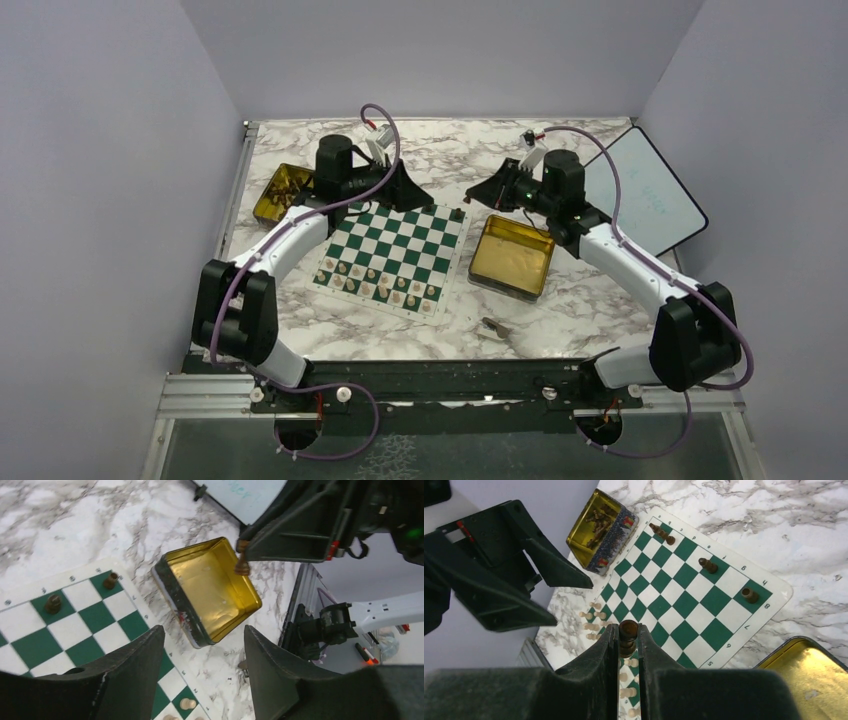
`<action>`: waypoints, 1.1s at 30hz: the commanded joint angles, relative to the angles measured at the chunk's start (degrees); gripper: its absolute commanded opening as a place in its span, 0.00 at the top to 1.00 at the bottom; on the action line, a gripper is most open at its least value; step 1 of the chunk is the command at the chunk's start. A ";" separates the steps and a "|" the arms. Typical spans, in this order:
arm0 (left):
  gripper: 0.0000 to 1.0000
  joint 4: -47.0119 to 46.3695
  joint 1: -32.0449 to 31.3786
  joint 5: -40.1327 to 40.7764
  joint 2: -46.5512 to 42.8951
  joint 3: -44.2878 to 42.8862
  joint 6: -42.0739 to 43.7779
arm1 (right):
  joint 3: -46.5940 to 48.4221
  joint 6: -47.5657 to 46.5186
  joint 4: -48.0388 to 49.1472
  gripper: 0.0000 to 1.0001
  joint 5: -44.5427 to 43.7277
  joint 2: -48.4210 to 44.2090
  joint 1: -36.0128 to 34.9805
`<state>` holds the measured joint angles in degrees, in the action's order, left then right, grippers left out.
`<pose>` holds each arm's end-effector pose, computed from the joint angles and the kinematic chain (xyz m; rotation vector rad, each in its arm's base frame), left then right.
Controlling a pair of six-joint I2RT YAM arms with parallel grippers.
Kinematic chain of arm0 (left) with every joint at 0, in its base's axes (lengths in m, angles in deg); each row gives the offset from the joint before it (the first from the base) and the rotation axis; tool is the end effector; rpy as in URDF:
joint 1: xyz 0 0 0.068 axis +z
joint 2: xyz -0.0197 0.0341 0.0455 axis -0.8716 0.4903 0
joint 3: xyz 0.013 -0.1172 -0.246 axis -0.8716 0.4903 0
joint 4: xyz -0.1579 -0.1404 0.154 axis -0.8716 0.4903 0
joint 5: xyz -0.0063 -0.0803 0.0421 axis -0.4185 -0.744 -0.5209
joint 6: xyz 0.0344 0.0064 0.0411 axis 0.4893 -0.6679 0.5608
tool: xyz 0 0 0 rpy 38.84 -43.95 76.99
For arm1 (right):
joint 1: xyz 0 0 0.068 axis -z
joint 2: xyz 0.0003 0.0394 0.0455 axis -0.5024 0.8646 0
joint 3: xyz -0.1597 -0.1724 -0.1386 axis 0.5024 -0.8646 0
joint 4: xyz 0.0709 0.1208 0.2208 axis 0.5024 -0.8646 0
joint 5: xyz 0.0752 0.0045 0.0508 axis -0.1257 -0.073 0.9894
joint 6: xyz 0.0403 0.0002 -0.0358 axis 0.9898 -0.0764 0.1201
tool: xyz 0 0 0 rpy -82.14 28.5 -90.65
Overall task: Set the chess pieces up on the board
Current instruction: Place the chess piece on the chessboard.
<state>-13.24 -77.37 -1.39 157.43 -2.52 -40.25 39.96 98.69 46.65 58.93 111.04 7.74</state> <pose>0.3283 -0.1273 0.2890 0.5302 1.9323 -1.2862 0.2919 0.1365 0.2997 -0.1438 1.9579 1.0493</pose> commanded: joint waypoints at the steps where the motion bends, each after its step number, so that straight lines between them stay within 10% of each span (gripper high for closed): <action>1: 0.36 -8.48 -2.87 -3.67 -3.88 -0.10 -0.35 | 1.82 7.64 2.47 0.85 -0.27 0.95 -0.17; 15: 0.25 -8.91 -8.93 3.35 -1.20 -0.62 0.18 | 1.68 15.05 6.58 0.85 1.76 2.15 -1.23; 33: 0.46 -10.33 -11.30 4.14 5.21 -5.40 0.14 | 0.54 17.62 10.82 0.85 4.34 2.71 -1.58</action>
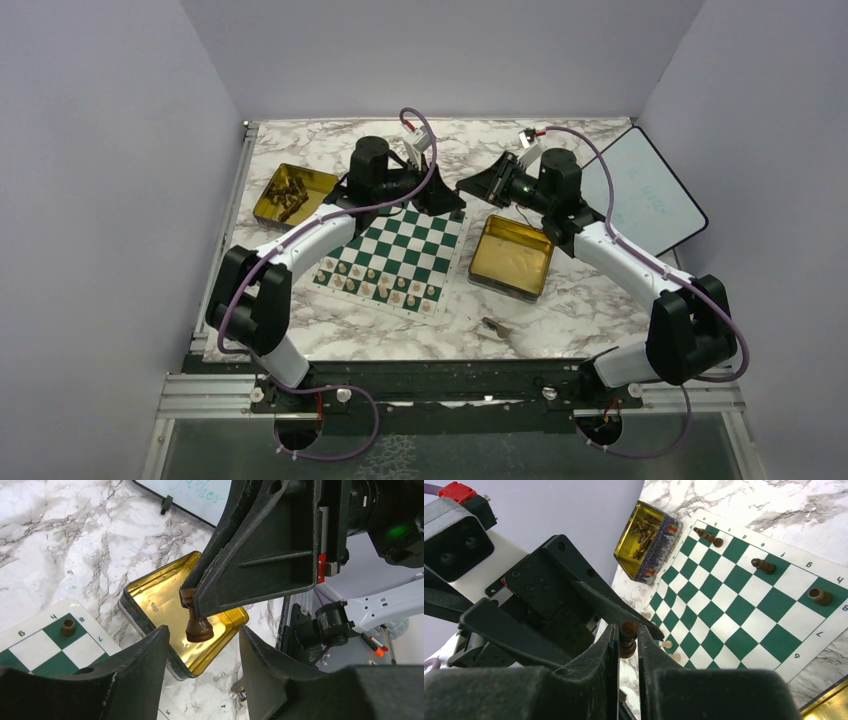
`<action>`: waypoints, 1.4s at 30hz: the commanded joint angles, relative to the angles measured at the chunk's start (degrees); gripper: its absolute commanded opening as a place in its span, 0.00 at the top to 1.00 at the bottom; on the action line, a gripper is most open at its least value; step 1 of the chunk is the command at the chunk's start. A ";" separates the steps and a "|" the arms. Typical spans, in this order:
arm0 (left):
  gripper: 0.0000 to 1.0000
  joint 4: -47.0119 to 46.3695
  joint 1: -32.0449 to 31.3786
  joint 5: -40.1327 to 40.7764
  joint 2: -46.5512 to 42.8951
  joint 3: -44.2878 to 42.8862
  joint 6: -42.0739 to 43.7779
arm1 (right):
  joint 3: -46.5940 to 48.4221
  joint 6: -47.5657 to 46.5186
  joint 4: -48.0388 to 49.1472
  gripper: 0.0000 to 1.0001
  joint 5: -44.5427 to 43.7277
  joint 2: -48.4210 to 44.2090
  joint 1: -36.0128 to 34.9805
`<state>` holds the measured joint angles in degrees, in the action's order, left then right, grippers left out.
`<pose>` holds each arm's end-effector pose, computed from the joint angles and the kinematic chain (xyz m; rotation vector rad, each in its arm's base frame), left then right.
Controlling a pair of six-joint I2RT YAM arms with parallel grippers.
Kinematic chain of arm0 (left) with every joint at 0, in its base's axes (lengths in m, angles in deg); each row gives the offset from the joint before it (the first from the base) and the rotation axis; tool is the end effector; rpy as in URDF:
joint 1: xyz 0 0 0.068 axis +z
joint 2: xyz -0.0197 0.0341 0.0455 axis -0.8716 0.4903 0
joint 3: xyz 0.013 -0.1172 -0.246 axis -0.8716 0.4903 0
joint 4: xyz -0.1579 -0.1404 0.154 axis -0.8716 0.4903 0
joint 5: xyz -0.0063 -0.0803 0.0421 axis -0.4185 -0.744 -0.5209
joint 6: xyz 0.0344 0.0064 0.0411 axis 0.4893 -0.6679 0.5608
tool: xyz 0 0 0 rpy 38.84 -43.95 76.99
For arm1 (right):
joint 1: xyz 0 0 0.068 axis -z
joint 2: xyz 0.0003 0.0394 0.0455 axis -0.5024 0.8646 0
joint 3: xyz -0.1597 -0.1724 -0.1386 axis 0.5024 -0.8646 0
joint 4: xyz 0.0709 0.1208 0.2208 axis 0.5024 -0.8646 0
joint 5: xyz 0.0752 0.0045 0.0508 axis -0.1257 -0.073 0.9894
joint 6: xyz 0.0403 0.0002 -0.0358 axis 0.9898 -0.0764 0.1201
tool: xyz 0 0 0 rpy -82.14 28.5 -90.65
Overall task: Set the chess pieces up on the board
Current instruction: Place the chess piece on the chessboard.
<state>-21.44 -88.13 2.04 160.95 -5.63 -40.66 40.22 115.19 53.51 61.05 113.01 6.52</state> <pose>0.3181 -0.1948 0.2994 0.7091 1.7914 -1.3341 0.2969 0.1474 0.3032 0.0564 1.9403 1.2978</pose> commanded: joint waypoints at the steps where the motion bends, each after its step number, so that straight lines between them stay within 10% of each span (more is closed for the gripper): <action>1: 0.49 -2.17 -0.55 0.67 1.93 -2.47 0.47 | 0.21 1.09 3.88 0.85 2.24 0.83 -0.36; 11: 0.85 -1.98 -0.55 -1.40 1.84 -2.13 2.63 | -0.64 -1.11 3.29 0.84 7.17 1.01 -0.36; 27: 0.88 9.61 -0.55 -12.26 -0.10 -1.13 20.19 | 1.18 -16.18 -9.55 0.56 17.26 -2.08 -0.24; 42: 0.88 15.36 -0.55 -15.38 -1.72 -0.25 27.35 | 4.16 -14.54 -10.63 0.58 21.41 -0.60 1.27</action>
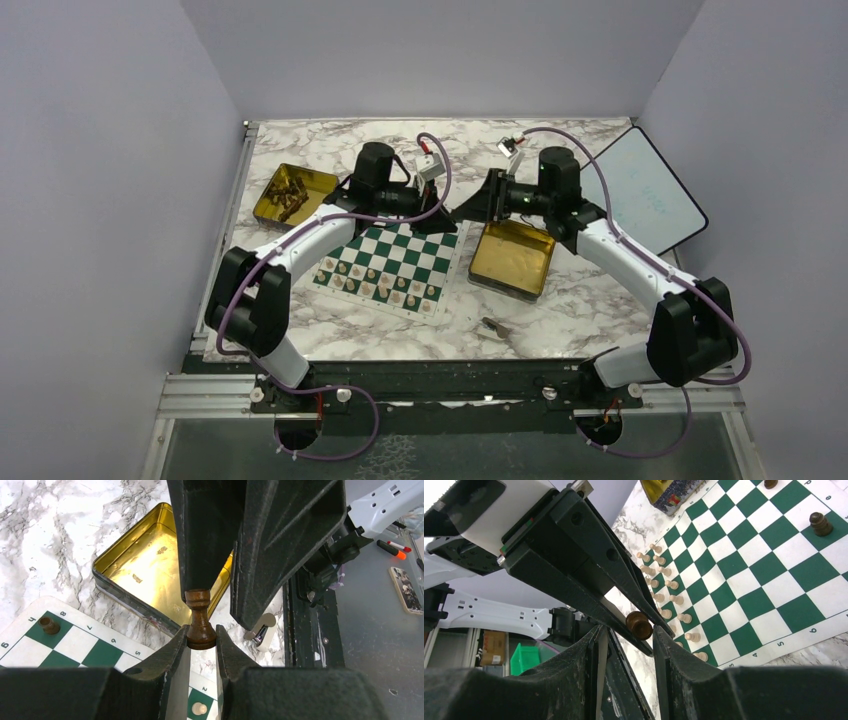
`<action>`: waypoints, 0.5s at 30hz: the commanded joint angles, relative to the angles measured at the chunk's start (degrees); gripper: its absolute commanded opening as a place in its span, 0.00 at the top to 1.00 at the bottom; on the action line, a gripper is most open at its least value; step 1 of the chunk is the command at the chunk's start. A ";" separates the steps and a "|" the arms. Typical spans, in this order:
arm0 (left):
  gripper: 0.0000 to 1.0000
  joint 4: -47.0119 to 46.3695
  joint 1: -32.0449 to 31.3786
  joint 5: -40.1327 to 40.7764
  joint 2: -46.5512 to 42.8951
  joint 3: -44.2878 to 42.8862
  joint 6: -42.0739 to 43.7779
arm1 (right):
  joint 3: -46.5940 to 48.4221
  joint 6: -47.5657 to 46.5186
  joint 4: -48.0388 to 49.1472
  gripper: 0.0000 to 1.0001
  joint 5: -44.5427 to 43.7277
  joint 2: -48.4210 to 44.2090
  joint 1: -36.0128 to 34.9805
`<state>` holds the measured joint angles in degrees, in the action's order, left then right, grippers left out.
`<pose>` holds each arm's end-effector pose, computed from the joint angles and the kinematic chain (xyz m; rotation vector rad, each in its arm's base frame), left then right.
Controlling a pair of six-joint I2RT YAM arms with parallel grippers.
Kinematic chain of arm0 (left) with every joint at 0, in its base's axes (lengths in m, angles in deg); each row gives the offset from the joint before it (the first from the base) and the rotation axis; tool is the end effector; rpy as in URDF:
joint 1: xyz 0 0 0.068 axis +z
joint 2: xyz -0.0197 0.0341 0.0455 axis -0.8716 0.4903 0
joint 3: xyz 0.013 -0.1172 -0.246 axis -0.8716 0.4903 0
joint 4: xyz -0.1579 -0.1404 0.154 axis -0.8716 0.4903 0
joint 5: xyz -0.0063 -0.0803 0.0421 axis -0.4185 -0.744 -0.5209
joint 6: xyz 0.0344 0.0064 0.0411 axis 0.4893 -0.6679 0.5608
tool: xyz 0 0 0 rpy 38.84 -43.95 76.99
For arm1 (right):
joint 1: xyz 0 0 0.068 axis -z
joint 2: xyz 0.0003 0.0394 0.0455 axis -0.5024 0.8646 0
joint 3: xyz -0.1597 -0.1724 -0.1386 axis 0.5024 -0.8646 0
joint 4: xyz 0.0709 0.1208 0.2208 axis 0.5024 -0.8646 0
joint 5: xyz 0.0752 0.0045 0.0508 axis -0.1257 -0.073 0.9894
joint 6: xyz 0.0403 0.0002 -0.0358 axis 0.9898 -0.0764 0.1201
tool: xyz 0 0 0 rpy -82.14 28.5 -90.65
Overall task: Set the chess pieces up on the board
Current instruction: Place the chess piece on the chessboard.
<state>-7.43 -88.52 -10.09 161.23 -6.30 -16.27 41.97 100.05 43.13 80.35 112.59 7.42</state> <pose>0.3045 -0.1956 0.2817 1.1389 1.6740 -1.3223 0.2856 0.1475 0.3000 -0.3996 2.0223 1.4053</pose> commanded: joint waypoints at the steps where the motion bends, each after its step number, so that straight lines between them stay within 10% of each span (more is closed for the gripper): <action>1: 0.88 1.49 -0.16 -3.29 -2.03 0.45 3.09 | 2.78 0.62 -0.41 0.58 1.98 -0.04 0.43; 8: 0.89 1.79 -0.11 -3.49 -2.40 1.04 3.80 | 3.99 0.50 -1.86 0.70 0.61 0.02 0.59; 15: 0.89 2.14 -0.16 -3.76 -2.92 1.00 4.44 | 3.97 0.79 -0.87 0.63 1.34 1.25 0.55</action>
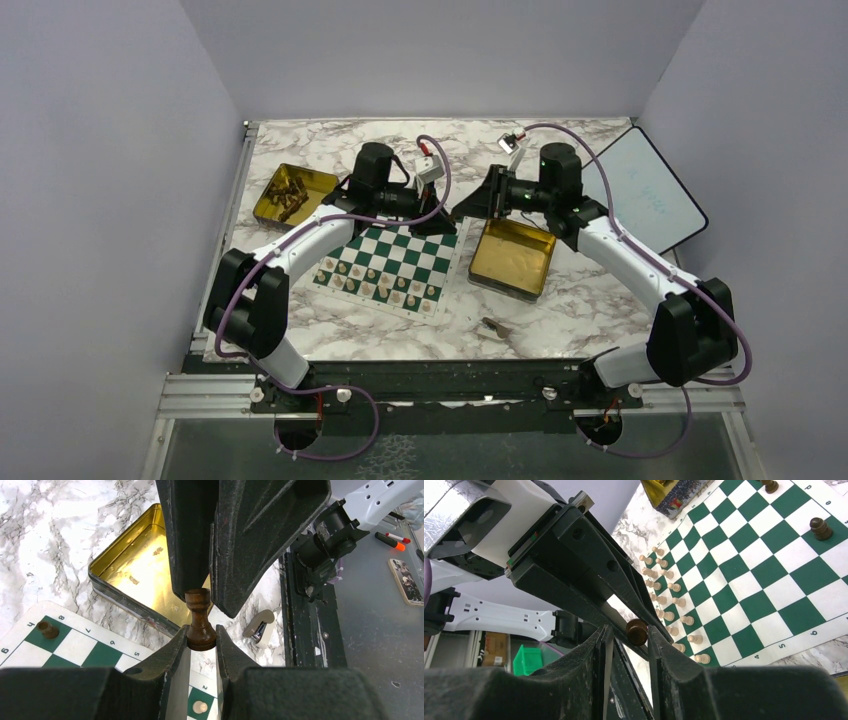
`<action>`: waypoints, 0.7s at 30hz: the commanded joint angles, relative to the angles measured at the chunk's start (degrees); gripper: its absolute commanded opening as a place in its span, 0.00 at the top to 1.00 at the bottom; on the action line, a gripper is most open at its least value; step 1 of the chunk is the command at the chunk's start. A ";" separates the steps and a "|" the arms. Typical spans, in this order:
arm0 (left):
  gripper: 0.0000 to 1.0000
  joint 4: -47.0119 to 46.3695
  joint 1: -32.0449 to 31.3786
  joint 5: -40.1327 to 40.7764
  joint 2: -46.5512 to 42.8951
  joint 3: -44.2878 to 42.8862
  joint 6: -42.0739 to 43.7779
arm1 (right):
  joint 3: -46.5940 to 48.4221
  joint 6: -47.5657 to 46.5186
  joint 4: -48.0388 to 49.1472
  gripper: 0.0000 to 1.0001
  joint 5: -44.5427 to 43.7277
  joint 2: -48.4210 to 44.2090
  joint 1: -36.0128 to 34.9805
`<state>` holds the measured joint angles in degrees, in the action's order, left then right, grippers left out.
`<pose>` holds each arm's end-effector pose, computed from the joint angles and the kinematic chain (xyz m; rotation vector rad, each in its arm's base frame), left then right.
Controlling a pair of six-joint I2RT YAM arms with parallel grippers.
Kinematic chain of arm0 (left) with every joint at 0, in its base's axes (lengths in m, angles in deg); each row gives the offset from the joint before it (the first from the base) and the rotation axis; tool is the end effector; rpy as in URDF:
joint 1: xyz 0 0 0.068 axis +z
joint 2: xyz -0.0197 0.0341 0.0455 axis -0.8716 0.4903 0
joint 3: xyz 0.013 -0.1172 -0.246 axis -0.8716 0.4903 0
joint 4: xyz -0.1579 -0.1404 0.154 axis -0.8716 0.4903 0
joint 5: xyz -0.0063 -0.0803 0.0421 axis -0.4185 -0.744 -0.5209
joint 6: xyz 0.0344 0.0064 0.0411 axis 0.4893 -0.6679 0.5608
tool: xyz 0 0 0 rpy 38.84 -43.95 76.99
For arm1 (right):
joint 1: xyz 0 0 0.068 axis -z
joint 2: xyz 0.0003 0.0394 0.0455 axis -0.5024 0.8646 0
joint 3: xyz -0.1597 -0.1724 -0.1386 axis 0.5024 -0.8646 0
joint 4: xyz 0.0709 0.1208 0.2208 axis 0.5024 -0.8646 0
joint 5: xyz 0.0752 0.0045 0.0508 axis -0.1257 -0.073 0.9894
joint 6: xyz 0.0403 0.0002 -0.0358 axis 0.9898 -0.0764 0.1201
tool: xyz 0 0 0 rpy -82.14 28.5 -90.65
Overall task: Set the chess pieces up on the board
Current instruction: Place the chess piece on the chessboard.
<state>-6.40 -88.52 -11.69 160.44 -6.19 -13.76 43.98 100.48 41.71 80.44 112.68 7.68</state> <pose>0.3007 -0.1942 0.2846 1.1830 1.6314 -1.3249 0.2880 0.1469 0.3093 -0.3924 2.0163 1.4080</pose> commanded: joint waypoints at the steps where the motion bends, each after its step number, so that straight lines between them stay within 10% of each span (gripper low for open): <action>1: 0.89 1.11 -0.16 -2.26 -2.06 0.85 1.98 | 2.16 0.41 0.79 0.63 1.83 1.47 0.25; 21: 0.90 1.28 -0.16 -1.19 -0.48 0.00 2.13 | 0.78 -0.67 0.95 0.65 5.39 4.09 0.29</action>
<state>-4.54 -88.52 -11.73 160.44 -5.87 -12.73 44.72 100.44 41.86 83.32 116.13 7.68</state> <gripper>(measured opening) 0.212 0.349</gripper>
